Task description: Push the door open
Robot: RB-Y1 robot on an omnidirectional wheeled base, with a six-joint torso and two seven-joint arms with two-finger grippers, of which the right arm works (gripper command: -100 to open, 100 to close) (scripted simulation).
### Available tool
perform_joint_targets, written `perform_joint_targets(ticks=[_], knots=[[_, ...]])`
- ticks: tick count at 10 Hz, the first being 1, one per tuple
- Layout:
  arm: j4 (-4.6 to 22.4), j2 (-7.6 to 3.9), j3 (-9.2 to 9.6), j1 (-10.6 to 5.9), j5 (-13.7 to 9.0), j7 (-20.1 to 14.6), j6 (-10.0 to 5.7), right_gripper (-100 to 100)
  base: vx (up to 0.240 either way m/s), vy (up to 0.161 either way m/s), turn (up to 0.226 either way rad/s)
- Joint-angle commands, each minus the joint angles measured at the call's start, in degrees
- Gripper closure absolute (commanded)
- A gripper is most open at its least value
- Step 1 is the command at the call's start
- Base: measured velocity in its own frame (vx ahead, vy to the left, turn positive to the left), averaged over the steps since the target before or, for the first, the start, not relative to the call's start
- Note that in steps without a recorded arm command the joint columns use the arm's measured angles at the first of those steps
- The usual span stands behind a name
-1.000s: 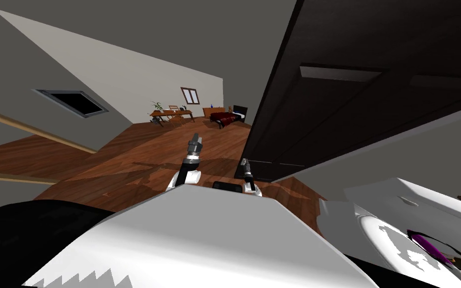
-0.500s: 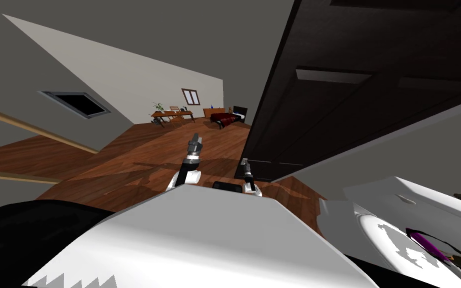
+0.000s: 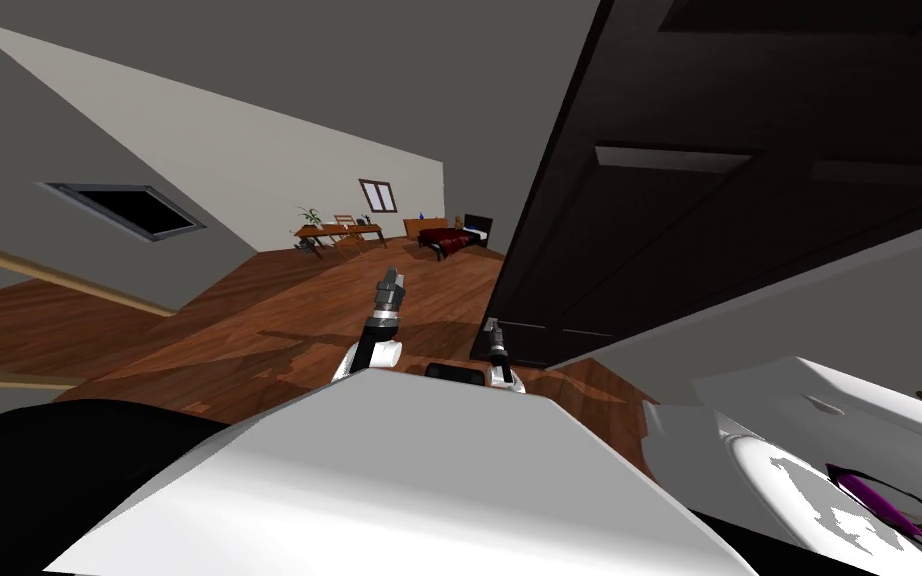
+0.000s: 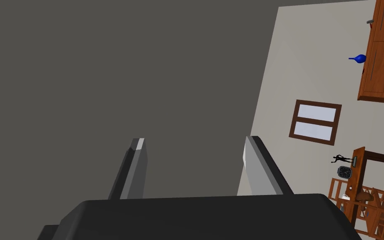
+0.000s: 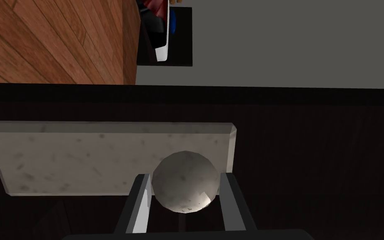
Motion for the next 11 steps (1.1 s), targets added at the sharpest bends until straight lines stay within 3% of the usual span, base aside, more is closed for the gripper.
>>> perform_joint_targets(ticks=[1, 7, 8, 11], knots=[[0.3, -0.55, -1.69, -1.18, -0.7, 0.1, -0.01, 100, 0.234, 0.114, -0.059], [1.2, 0.16, -6.22, -2.33, -2.4, 1.2, 0.48, 100, 0.187, 0.110, -0.080], [1.2, 0.01, -5.83, -1.96, -2.3, 1.1, 0.50, 100, 0.087, 0.039, -0.037], [1.3, -0.81, -8.06, -2.07, -3.4, 1.8, 0.43, 100, 0.202, 0.066, -0.060]])
